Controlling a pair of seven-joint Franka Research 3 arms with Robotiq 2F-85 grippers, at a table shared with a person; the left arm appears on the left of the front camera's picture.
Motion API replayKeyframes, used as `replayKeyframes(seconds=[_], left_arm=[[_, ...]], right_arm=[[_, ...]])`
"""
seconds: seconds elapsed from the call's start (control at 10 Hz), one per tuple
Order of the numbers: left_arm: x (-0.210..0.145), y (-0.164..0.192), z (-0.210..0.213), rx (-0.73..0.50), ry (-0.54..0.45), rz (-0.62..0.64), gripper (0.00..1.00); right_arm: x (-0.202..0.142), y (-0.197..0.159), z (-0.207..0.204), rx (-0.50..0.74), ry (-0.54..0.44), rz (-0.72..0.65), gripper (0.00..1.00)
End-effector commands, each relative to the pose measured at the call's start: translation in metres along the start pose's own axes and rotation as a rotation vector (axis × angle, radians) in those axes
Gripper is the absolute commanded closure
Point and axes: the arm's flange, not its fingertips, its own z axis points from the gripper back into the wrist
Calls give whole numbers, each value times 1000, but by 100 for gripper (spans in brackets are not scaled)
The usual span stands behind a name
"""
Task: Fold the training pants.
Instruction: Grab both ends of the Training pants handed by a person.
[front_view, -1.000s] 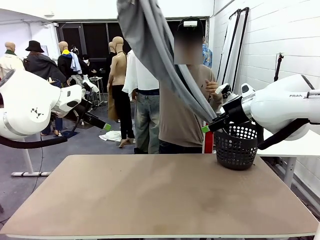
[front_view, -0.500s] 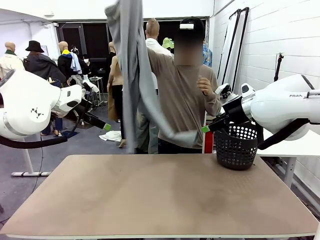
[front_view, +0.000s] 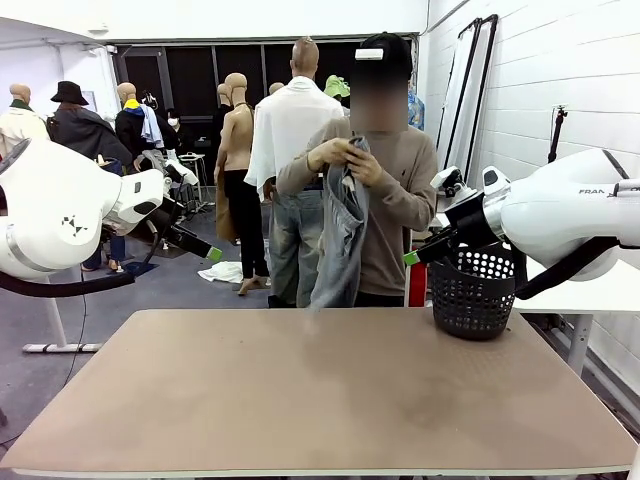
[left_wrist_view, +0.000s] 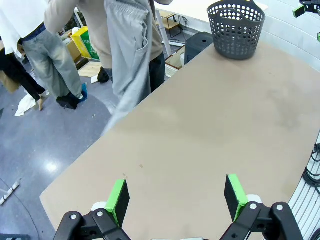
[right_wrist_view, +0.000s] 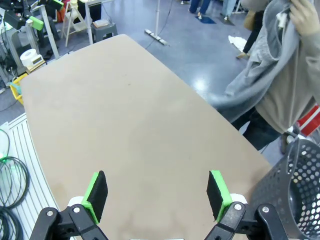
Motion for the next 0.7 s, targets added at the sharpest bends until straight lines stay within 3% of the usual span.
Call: replayKeyframes(seconds=[0.0, 0.6], left_arm=[[-1, 1, 1, -4, 1, -10, 0], [-1, 1, 1, -4, 1, -10, 0]], right_arm=[[0, 0, 0, -1, 1, 0, 0], [0, 0, 0, -1, 1, 0, 0]])
